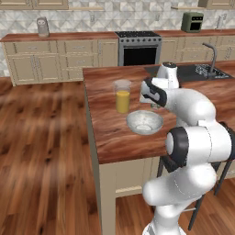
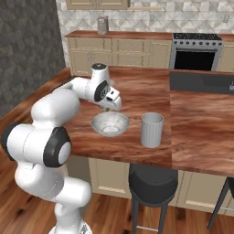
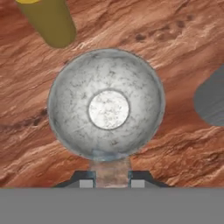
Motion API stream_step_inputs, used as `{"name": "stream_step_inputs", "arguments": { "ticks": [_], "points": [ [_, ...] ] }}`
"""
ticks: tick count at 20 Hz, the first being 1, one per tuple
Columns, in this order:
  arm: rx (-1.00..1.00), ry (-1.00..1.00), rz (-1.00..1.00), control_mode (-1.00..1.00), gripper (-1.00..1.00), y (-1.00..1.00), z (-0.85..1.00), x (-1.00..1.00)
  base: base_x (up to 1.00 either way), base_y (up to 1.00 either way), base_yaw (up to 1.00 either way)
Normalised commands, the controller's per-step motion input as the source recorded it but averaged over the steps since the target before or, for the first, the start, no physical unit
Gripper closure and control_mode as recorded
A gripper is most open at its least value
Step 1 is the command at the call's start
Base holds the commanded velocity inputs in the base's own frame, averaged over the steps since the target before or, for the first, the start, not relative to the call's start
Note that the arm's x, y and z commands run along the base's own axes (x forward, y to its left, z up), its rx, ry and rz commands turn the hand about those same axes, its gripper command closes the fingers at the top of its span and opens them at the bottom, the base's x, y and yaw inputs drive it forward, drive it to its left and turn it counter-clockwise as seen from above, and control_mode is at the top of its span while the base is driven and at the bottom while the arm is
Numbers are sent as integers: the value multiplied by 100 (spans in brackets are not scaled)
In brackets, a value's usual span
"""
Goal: There are two ice cubes in the ice bowl. Place both ice cubes in the glass cup.
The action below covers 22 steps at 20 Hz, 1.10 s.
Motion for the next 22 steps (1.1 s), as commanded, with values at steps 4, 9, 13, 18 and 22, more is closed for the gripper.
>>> {"name": "stream_step_inputs", "arguments": {
  "ticks": [4,9,13,18,22],
  "points": [
    [-4,-13,-22,-100,100,-47,92,-9,0,0,0],
    [-1,-3,-23,-100,100,-77,48,-7,0,0,0],
    [1,0,-17,-100,100,-94,0,-3,0,0,0],
    [6,0,-17,-100,100,-100,0,-1,0,0,0],
    [22,0,-9,-100,100,-85,0,0,0,0,0]
  ]
}}
